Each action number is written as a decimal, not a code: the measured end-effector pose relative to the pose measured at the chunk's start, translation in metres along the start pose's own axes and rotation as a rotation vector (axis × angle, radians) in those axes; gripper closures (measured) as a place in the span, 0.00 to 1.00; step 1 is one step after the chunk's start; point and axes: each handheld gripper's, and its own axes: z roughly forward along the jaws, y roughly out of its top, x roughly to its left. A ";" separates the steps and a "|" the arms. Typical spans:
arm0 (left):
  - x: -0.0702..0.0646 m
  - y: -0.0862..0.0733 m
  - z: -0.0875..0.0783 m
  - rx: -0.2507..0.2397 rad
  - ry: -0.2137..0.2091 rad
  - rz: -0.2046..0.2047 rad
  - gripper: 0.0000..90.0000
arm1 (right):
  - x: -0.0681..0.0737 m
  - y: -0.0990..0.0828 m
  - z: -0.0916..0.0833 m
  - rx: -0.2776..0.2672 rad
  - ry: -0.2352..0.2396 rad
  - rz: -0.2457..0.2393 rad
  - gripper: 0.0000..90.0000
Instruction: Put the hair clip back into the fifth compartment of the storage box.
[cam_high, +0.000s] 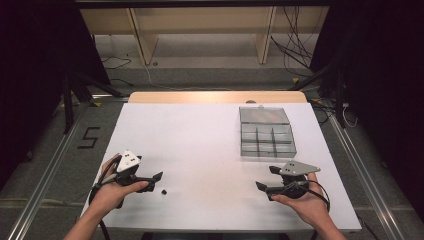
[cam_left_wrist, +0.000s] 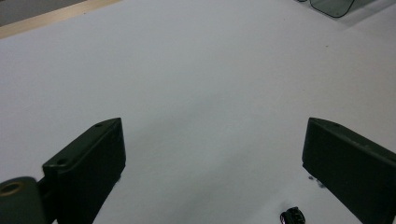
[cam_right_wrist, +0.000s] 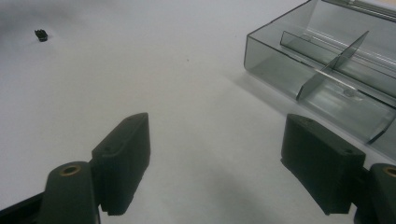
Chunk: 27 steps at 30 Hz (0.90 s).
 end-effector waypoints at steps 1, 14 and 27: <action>0.000 0.000 0.001 0.003 0.006 0.000 0.07 | 0.000 0.000 0.000 -0.004 0.001 0.001 0.27; 0.003 0.000 0.002 0.000 0.037 0.001 0.10 | 0.010 0.009 0.009 -0.020 0.034 -0.008 0.28; 0.005 0.000 0.003 -0.001 0.051 0.004 0.12 | 0.036 0.025 0.038 -0.011 0.108 -0.045 0.29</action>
